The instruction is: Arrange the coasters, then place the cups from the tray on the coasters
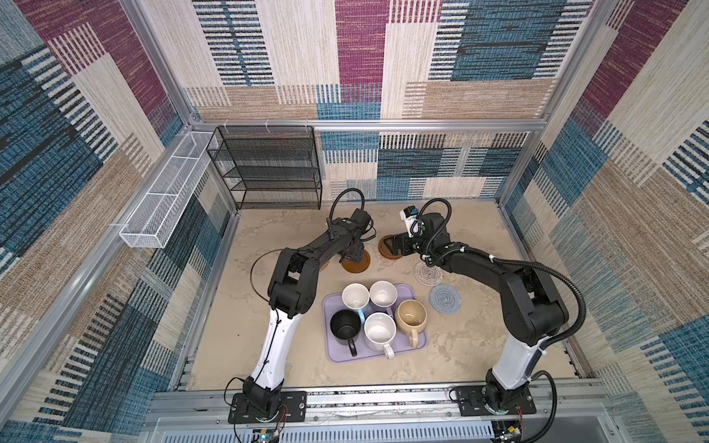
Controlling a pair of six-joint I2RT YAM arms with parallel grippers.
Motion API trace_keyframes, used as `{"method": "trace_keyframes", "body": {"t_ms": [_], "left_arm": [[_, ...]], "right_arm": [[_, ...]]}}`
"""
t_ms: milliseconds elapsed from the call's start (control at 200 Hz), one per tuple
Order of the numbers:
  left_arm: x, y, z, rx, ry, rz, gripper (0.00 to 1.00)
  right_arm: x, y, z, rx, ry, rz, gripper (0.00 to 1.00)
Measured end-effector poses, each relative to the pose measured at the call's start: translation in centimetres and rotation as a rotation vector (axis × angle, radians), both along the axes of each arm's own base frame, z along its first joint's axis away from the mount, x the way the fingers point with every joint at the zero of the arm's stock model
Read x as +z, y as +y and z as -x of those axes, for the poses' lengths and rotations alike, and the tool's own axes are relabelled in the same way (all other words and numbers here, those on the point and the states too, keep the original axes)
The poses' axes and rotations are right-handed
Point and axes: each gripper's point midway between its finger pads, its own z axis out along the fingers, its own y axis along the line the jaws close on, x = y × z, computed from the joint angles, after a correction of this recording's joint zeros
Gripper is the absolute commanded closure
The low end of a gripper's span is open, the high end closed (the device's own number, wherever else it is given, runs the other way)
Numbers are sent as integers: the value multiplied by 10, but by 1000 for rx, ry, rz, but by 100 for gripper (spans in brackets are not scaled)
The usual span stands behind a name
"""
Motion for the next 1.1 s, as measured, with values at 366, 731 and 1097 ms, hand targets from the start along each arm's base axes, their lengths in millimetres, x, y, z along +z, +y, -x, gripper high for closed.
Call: {"method": "trace_keyframes", "body": {"t_ms": [366,731,1097], "left_arm": [[3,19,-17,71,-30,-28,28],[4,33,-8,90,-33,-76,30],[12,25,-4,75,-17,-15,24]], "right_arm": [[-5,1,-2,1,8,2,4],[-3,2,-3,-2,12,-4,4],[7,1,-1,-5,3,-19,4]]}}
